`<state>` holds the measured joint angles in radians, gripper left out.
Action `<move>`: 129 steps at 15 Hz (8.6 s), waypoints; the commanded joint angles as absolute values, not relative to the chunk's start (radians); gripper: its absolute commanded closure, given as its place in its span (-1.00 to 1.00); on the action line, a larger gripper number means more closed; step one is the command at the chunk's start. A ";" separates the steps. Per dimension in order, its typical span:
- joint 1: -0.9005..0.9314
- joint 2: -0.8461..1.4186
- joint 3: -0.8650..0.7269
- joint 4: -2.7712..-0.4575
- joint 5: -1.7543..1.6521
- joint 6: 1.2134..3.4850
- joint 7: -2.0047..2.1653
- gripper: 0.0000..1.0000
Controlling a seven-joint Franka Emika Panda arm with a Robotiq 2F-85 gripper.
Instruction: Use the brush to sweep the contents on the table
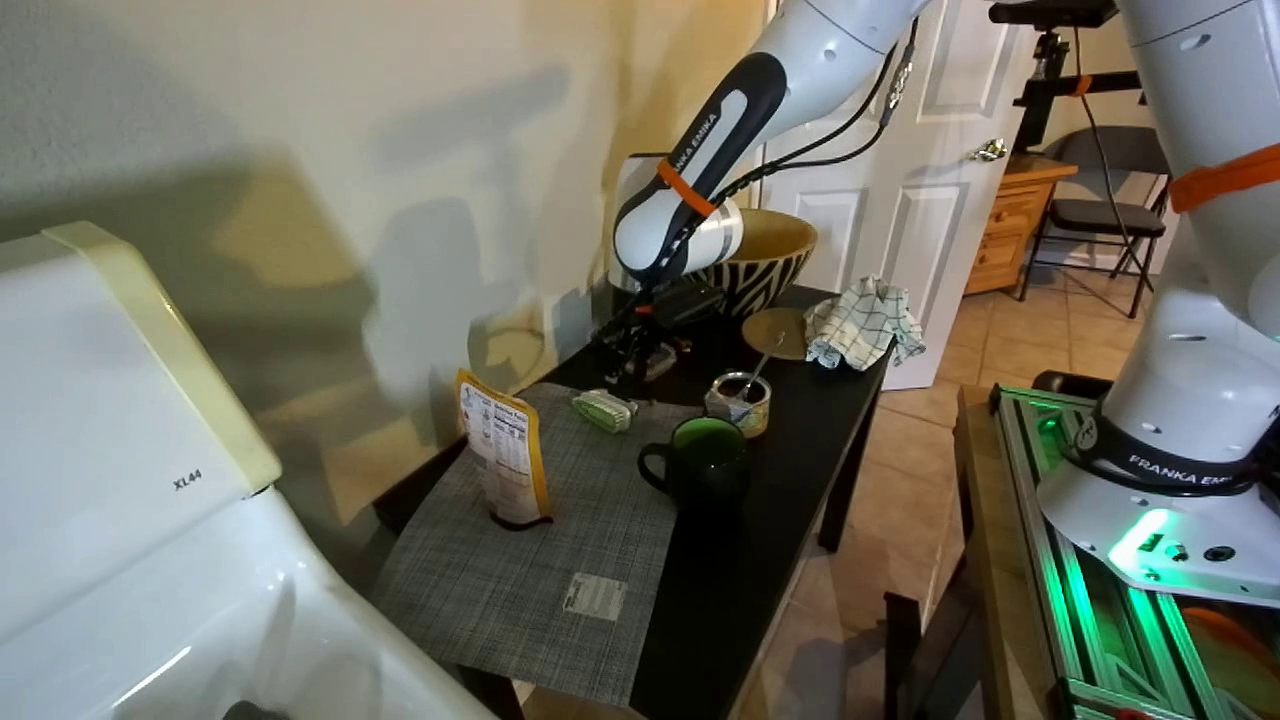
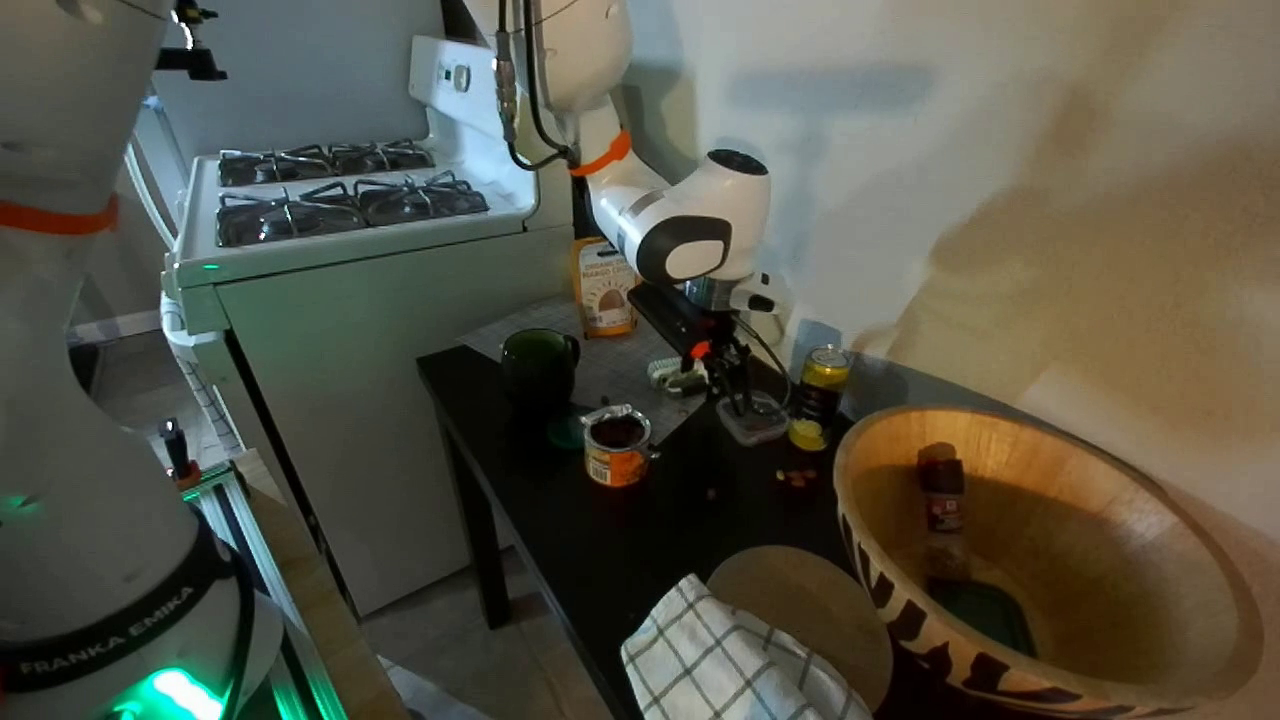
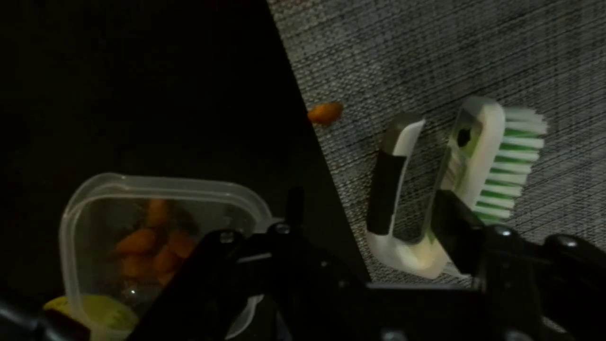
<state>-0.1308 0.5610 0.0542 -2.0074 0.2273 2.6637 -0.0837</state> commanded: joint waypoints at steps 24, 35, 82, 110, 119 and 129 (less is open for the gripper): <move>0.145 0.538 -0.169 -1.972 -0.123 2.514 0.238 0.91; 0.330 0.476 -0.212 -1.891 -0.672 1.931 0.711 0.91; 0.211 1.050 -0.180 -1.242 -0.595 1.315 0.824 0.13; 0.219 0.478 -0.179 -1.951 -0.701 2.360 1.153 -1.00; 0.191 0.383 -0.208 -2.060 -0.732 2.480 1.118 -1.00; -0.056 0.307 -0.189 -2.089 -0.278 2.258 0.793 -1.00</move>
